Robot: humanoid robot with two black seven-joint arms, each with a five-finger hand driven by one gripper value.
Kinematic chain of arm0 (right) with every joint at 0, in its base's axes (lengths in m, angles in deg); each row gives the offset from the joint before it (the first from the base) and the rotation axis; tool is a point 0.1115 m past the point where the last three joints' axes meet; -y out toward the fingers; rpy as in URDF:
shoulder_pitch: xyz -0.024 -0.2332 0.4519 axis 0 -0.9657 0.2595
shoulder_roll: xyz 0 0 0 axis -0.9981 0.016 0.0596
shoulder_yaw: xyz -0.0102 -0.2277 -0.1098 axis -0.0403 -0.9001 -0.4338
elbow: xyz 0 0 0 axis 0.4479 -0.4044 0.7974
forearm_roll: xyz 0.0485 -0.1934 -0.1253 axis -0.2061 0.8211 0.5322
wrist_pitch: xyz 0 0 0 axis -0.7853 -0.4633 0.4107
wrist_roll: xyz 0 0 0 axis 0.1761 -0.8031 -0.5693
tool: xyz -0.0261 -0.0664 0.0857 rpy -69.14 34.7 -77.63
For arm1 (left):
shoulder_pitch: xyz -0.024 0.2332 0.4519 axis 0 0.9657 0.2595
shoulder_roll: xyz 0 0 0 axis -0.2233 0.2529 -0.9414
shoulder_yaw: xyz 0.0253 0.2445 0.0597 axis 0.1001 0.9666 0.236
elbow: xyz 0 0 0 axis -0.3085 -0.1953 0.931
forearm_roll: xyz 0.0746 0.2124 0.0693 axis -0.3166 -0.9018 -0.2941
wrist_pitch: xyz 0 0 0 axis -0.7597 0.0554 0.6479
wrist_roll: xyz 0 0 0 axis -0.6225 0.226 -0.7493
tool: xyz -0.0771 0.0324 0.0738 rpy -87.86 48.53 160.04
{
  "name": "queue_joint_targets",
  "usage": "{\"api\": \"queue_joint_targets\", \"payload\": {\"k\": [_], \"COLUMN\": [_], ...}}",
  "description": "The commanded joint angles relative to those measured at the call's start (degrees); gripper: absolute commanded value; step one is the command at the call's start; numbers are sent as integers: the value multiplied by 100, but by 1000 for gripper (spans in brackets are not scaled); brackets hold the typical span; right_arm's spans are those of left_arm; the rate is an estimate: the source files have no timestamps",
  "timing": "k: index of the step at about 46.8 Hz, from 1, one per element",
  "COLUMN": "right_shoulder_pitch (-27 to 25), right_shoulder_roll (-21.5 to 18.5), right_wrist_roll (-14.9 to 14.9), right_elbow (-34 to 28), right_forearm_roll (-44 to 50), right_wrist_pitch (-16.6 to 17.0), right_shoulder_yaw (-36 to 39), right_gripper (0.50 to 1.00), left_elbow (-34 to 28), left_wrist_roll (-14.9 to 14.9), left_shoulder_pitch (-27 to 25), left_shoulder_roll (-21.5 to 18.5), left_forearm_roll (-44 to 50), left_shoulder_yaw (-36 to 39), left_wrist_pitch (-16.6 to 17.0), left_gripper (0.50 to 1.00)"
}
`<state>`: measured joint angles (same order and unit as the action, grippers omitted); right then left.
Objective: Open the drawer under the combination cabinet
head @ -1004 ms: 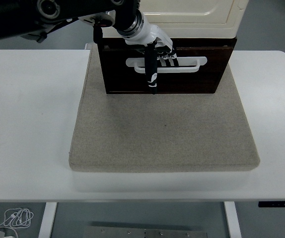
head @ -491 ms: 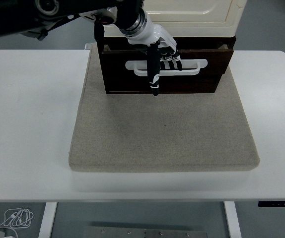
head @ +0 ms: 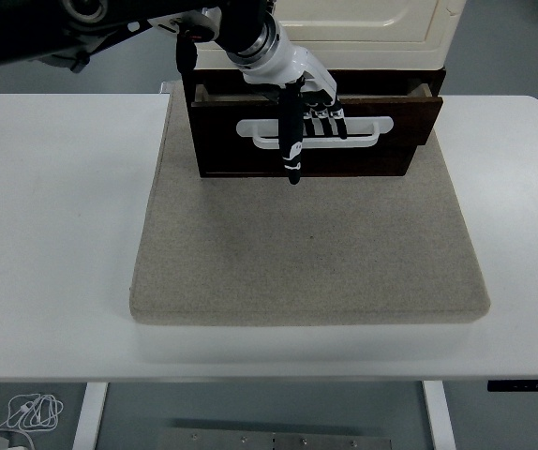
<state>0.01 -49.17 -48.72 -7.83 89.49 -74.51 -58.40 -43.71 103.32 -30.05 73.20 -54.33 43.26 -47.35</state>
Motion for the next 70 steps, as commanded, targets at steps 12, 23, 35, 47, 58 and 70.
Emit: {"api": "queue_joint_targets", "payload": {"k": [12,23,35,47,58,70], "right_shoulder_pitch": [1,-7,-7,1,-7,1], "right_shoulder_roll": [0,0,0,0,0,0], "right_wrist_roll": [0,0,0,0,0,0], "right_elbow": [0,0,0,0,0,0], "right_forearm_roll": [0,0,0,0,0,0], "right_wrist_pitch": [0,0,0,0,0,0], "right_shoulder_yaw": [0,0,0,0,0,0], "right_gripper": [926,926,926,926,926,926], "left_elbow": [-63,-63,-54,-63,-63,-63], "left_wrist_roll": [9,9,44,44,44,44], "left_shoulder_pitch": [-34,-34,-25,-17,-17,-25], "left_shoulder_roll": [-17,-35,-44,-52,-52,-52], "left_forearm_roll": [-4,5,13,13,13,22], "left_shoulder_yaw": [-45,-45,-45,-45,-45,-63], "left_wrist_pitch": [1,1,1,1,1,1], "left_gripper": [1000,1000,1000,1000,1000,1000]}}
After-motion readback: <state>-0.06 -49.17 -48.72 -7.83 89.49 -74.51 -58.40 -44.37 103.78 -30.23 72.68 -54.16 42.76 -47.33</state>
